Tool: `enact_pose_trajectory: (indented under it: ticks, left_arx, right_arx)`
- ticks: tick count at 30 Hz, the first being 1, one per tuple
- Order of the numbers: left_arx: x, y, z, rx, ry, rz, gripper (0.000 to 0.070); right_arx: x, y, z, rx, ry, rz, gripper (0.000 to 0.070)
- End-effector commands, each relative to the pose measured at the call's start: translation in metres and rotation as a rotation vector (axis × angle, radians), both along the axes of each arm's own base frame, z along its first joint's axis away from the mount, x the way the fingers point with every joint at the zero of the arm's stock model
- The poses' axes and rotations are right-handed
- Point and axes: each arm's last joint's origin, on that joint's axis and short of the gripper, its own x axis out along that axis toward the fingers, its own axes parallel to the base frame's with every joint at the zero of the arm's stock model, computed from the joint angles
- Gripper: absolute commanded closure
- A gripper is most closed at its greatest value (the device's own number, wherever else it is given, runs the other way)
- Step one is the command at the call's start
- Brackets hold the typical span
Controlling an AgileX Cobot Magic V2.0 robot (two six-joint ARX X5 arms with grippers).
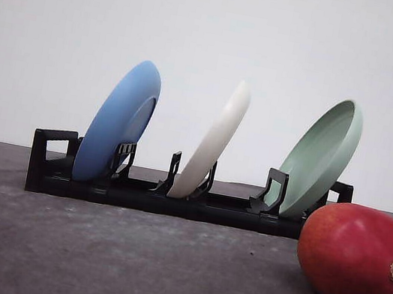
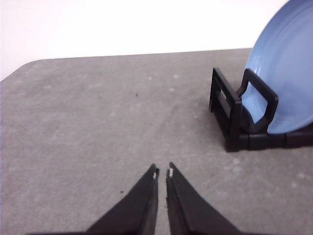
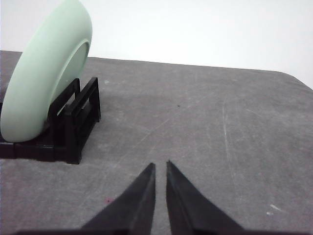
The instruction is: Place pomegranate in white plate
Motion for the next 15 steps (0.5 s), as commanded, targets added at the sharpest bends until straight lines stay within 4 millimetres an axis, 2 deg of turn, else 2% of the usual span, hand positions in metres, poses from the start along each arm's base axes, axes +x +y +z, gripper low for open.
enact_pose_trajectory:
  ticks: [1, 6, 10, 15]
  left_arx:
    - [0.001, 0.0, 0.002, -0.114, -0.026, 0.013, 0.0689]
    - [0.001, 0.0, 0.014, -0.336, -0.14, 0.021, 0.0689]
    - [0.0, 0.0, 0.025, -0.376, -0.251, 0.003, 0.0689]
    - [-0.004, 0.0, 0.045, -0.391, -0.361, -0.005, 0.0689]
  right_arx:
    - [0.0, 0.0, 0.001, 0.015, -0.024, -0.004, 0.0664]
    - [0.001, 0.0, 0.01, 0.051, -0.113, -0.005, 0.0664]
    - [0.0, 0.0, 0.022, 0.077, -0.237, -0.001, 0.0665]
    - [-0.004, 0.0, 0.04, 0.245, -0.374, 0.019, 0.0698]
